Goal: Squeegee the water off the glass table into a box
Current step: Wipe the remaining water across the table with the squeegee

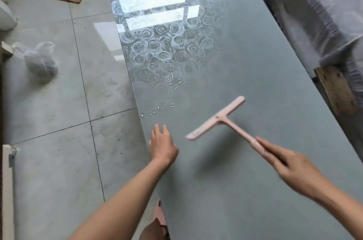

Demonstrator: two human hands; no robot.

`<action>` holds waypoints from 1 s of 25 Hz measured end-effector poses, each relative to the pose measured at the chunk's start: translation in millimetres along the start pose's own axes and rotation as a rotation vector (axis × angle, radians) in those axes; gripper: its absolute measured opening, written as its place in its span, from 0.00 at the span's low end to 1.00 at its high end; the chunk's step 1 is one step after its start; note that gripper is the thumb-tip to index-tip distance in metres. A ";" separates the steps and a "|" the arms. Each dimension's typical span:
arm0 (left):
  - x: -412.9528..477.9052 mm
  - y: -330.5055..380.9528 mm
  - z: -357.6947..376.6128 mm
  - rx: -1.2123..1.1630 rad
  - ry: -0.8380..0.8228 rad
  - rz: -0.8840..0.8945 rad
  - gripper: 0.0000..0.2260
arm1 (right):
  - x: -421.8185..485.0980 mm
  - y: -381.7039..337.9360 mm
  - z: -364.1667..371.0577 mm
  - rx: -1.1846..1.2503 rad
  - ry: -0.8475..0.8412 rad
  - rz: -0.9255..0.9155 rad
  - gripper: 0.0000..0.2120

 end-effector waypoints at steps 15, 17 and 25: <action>27.0 -121.8 6.1 -0.888 -0.302 -0.501 0.19 | 5.4 -104.6 142.5 -0.114 0.071 -0.058 0.20; 32.0 -129.3 -1.9 -0.903 -0.292 -0.530 0.23 | -34.0 -83.5 138.7 -0.105 0.105 -0.005 0.21; 33.9 -101.8 5.2 -0.837 -0.406 -0.529 0.22 | 22.0 -117.2 143.5 -0.131 0.104 0.029 0.21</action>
Point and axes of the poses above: each hand's wrist, its own x-axis towards the middle knuckle, its own z-axis out of the palm, y = z × x, the point moved 6 cm from there along x, towards the middle knuckle, and after that the axes turned 9 degrees about -z, right-handed, at the moved point
